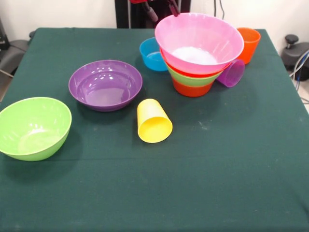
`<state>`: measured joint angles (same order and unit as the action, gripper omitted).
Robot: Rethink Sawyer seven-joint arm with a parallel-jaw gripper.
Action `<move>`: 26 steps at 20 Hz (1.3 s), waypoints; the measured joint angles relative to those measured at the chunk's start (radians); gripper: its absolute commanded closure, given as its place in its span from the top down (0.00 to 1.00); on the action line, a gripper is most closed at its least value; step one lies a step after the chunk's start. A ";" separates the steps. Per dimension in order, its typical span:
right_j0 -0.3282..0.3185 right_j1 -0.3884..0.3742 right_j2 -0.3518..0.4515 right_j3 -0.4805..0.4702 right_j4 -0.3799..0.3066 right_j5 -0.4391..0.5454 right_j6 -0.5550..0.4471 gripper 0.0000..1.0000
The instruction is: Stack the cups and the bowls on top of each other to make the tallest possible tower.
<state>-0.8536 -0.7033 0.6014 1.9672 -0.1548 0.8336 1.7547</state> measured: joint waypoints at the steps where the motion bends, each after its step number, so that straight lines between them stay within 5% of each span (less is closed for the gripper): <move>1: 0.000 0.000 0.002 0.000 0.000 0.000 0.000 1.00; 12: 0.006 -0.025 0.021 -0.003 -0.001 0.001 0.000 1.00; 26: 0.164 -0.117 0.020 -0.154 -0.088 0.002 0.000 1.00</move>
<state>-0.6897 -0.8208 0.6212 1.8136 -0.2430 0.8355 1.7547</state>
